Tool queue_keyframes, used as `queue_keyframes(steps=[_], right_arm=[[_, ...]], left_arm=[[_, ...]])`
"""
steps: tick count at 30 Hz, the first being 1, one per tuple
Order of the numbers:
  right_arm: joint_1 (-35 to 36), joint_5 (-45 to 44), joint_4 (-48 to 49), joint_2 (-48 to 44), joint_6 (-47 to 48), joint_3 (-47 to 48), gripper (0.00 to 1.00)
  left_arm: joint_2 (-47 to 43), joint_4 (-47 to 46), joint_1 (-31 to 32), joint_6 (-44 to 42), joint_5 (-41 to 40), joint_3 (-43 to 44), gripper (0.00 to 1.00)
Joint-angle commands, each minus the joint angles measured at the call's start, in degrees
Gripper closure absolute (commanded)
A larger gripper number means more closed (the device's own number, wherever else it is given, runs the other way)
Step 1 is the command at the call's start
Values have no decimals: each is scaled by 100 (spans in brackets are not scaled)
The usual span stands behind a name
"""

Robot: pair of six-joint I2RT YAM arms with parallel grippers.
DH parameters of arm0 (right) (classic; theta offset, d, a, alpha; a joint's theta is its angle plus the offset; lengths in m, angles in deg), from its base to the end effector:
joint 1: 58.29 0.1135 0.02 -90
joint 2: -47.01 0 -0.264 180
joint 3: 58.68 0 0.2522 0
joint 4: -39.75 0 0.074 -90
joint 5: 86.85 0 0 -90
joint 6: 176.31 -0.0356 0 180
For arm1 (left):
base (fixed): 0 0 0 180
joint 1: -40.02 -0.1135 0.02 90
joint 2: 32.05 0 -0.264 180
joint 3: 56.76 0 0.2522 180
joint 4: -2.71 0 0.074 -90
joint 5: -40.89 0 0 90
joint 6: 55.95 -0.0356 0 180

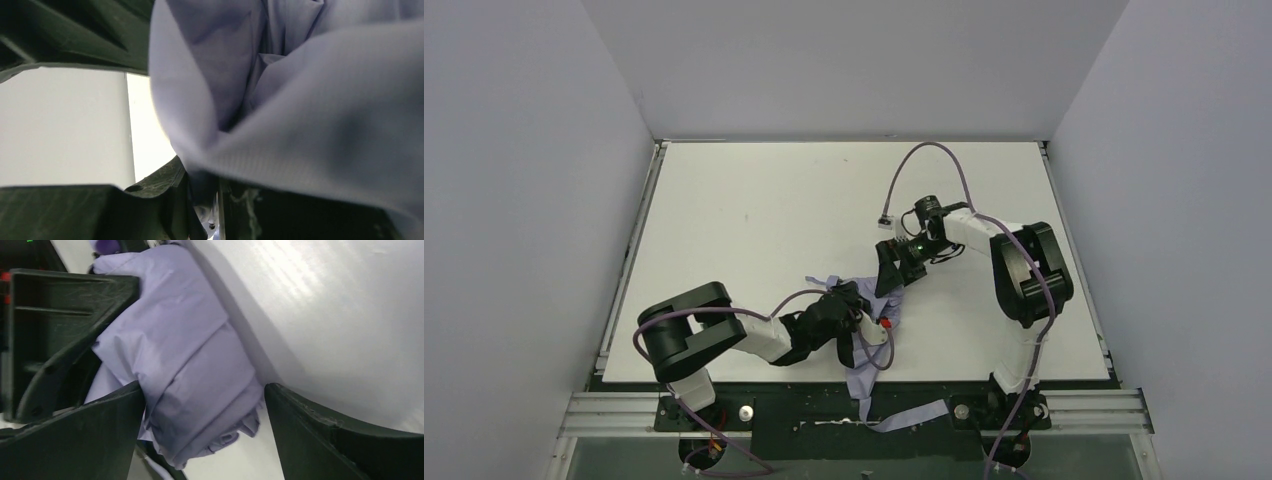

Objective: Put away the umbrella

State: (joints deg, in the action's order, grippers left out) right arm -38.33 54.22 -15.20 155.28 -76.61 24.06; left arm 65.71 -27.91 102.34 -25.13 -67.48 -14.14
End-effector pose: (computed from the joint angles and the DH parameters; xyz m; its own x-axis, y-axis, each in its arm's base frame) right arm 0.3160 0.1442 0.1605 -0.8572 -0.4240 -0.2923 -0.4868 0.4822 0.7284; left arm 0.1483 -0.2586 0.1234 0.5086 0.7850 -0.3538 0.5279 0.0403 0.8483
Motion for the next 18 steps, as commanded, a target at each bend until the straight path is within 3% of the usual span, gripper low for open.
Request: queue_keyframes(steps=[1, 4, 8, 15, 18], right_arm=[[170, 190, -341, 190, 293, 118, 10], [256, 122, -381, 237, 275, 5, 17], [274, -49, -273, 303, 150, -129, 43], [337, -273, -96, 203, -7, -42, 74], [495, -634, 185, 77, -107, -120, 77]], left_arm=[[69, -90, 4, -31, 10, 12, 100], [44, -30, -70, 41, 9, 52, 100], [-12, 19, -166, 234, -75, 121, 100], [-547, 924, -385, 1010, -30, 514, 100], [-860, 1519, -497, 1382, 225, 693, 76]])
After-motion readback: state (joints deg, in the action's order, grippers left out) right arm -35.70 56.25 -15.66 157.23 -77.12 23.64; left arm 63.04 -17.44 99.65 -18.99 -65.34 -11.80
